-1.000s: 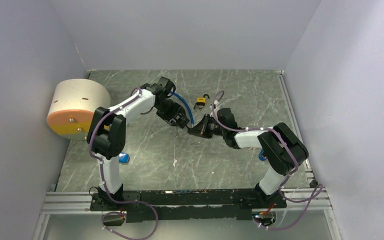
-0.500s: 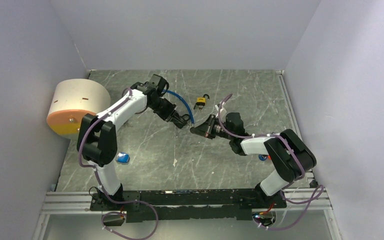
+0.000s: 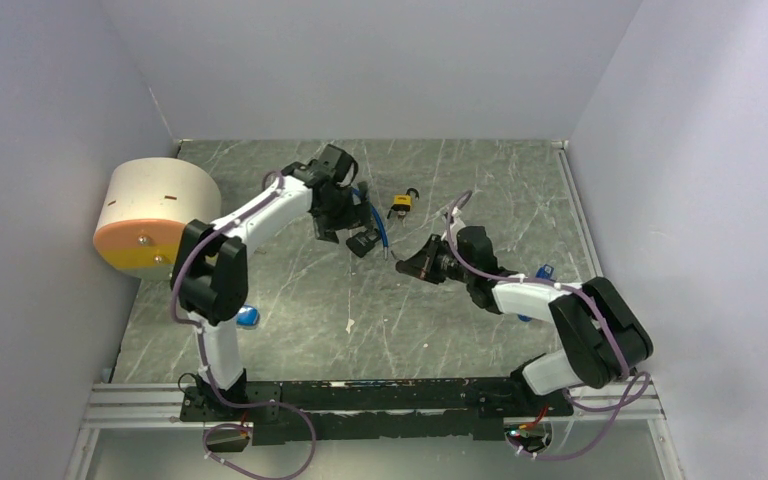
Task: Unlock with the key
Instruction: Pick up the lock from the center of the board.
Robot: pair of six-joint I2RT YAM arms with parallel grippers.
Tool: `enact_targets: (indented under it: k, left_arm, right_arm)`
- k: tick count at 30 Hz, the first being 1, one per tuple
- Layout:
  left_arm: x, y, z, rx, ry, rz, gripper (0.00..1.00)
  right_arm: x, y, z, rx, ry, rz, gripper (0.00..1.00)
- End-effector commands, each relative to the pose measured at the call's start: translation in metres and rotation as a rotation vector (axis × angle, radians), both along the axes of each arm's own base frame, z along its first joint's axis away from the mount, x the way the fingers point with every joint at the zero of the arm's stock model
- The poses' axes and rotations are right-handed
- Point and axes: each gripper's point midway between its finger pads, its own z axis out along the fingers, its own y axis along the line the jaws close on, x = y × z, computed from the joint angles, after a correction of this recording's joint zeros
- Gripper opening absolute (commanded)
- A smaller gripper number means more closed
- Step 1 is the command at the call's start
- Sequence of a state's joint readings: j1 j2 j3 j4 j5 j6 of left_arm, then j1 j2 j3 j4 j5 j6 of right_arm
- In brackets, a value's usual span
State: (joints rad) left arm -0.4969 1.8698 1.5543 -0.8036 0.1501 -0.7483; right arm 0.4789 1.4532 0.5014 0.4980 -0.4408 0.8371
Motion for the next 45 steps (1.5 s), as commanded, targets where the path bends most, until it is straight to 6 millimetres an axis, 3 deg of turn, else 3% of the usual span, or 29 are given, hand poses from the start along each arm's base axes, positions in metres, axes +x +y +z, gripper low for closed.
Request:
enact_targets:
  k: [1, 5, 10, 24, 28, 30, 34, 38, 41, 45]
  left_arm:
    - [0.029, -0.007, -0.004, 0.218, -0.208, -0.258, 0.94]
    - [0.031, -0.014, -0.029, 0.313, -0.221, -0.397, 0.94]
    - [0.036, -0.012, -0.044, 0.361, -0.223, -0.509, 0.94]
    - [0.043, -0.01, -0.084, 0.415, -0.185, -0.627, 0.92]
    - [0.041, -0.006, -0.086, 0.412, -0.14, -0.588, 0.76]
    - [0.038, -0.004, -0.086, 0.41, -0.111, -0.563, 0.61]
    - [0.039, 0.002, -0.083, 0.425, -0.098, -0.492, 0.4]
    - [0.04, 0.017, -0.065, 0.505, -0.049, -0.353, 0.2]
    - [0.026, 0.036, -0.049, 0.586, 0.052, -0.221, 0.16]
    - [0.005, 0.044, -0.031, 0.596, 0.135, -0.115, 0.15]
  right_arm:
    - [0.0, -0.016, -0.002, -0.061, -0.032, -0.041, 0.0]
    - [-0.003, -0.025, -0.005, -0.089, -0.023, -0.064, 0.0]
    - [-0.004, -0.031, -0.006, -0.113, -0.026, -0.078, 0.0]
    - [-0.006, -0.031, -0.014, -0.116, 0.016, -0.072, 0.0]
    - [-0.006, -0.031, -0.016, -0.119, 0.025, -0.071, 0.0]
    - [-0.006, -0.031, -0.016, -0.12, 0.027, -0.073, 0.0]
    - [-0.007, -0.031, -0.016, -0.119, 0.027, -0.072, 0.0]
    - [-0.007, -0.031, -0.014, -0.114, 0.024, -0.068, 0.0]
    - [-0.008, -0.029, -0.011, -0.103, 0.014, -0.056, 0.0]
    - [-0.007, -0.023, -0.004, -0.076, -0.006, -0.032, 0.0]
